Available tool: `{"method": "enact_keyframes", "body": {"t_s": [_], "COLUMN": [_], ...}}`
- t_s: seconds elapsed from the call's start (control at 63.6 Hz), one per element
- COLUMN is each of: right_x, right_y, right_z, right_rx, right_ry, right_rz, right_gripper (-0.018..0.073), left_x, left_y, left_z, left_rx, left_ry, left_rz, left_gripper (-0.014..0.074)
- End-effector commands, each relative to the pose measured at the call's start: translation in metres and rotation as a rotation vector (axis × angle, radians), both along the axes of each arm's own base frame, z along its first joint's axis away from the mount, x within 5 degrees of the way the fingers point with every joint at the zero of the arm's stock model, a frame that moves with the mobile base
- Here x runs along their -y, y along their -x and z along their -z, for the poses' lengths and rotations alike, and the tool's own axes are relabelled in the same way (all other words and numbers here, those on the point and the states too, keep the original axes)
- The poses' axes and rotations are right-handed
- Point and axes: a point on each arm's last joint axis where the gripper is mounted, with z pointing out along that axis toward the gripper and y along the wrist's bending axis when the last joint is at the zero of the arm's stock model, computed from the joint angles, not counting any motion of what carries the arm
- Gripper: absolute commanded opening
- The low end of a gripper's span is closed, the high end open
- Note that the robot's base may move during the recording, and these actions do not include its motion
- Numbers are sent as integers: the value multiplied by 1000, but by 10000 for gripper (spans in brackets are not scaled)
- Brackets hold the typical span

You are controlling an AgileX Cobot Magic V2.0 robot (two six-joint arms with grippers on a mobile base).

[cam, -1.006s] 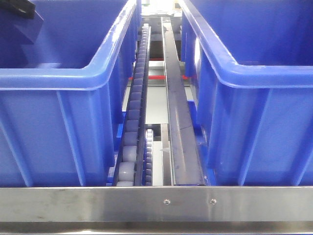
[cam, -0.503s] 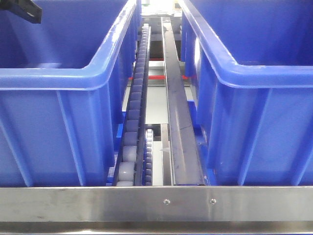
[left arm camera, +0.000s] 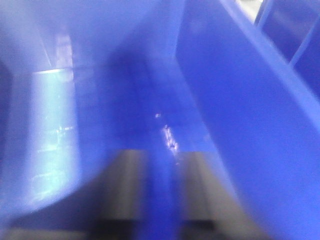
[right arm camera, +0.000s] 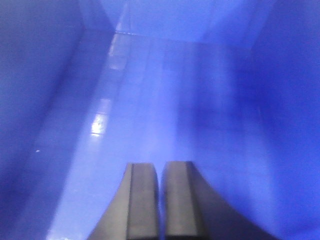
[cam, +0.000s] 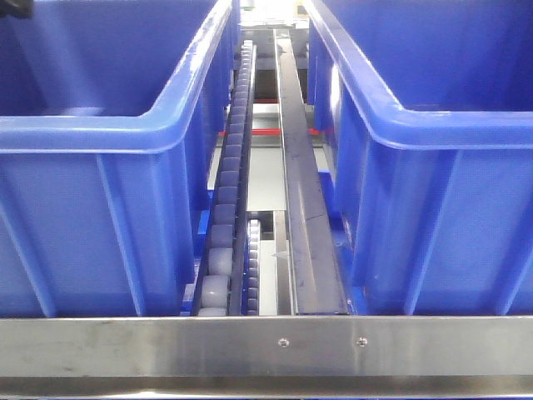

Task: Pick and sort blue part to right shelf

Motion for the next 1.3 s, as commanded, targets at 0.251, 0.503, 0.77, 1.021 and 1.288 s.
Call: {"method": "enact_keyframes", "body": {"t_s": [0.251,0.503,0.77,1.021,1.288], "right_x": [11,14,15,15,15], "right_y": [20,60,98,120,122], "right_z": [-39,-32,-11,-1,-2], "right_rx": [231,357,435,474,479], "right_ry": [-61,-64,-67,-70,-70], "right_rz": [65,81,81,77,76], "right_gripper": [54,54,54,54,54], "left_x": [-30,-56,-75,-81,-81], "left_y": [25,80,138,172,178], "left_z": [-41,-27,13,27,26], "left_rx": [220,288,365,467,497], "left_ry": [80,88,85,85,88], "left_rz": [-118,-201,-307,-375,-378], "left_gripper": [124,124,124,124,124]}}
